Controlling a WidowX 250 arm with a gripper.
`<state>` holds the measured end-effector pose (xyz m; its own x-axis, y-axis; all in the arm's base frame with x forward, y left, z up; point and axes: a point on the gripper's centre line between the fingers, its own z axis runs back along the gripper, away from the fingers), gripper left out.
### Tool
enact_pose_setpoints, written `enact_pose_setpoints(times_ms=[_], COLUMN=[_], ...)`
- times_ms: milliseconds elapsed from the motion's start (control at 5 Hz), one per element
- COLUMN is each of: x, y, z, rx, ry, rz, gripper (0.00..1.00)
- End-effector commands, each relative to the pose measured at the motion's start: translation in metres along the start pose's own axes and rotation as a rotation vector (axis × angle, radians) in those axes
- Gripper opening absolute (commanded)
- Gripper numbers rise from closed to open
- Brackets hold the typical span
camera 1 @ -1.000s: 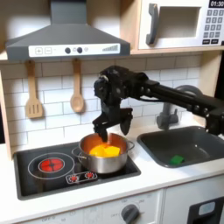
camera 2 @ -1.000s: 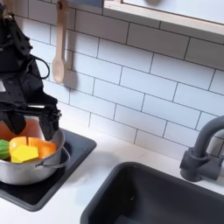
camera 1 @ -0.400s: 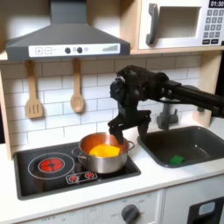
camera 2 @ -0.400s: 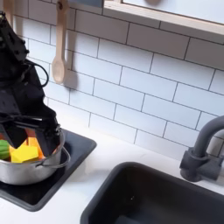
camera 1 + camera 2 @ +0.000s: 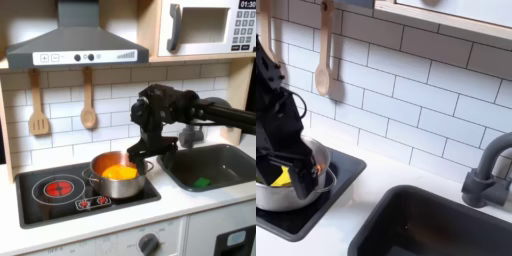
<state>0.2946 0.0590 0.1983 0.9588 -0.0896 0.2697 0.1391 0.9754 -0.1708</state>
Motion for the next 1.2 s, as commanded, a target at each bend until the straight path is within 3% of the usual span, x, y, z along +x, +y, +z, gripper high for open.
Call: enact_pose_setpoints(times_ms=[0,200,400,600,1000], x=[-0.028,-0.042,-0.045,-0.045,-0.045], y=[0.002,0.010,0.021,0.020,0.020], z=[-0.003,-0.005,-0.008,-0.003,-0.003], rx=[0.035,0.056,-0.003,0.018,0.016], ry=[0.035,0.045,0.025,0.015,0.017], rz=[-0.070,-0.078,-0.033,-0.040,-0.046], gripper=[1.00,1.00,1.00,1.00,1.00])
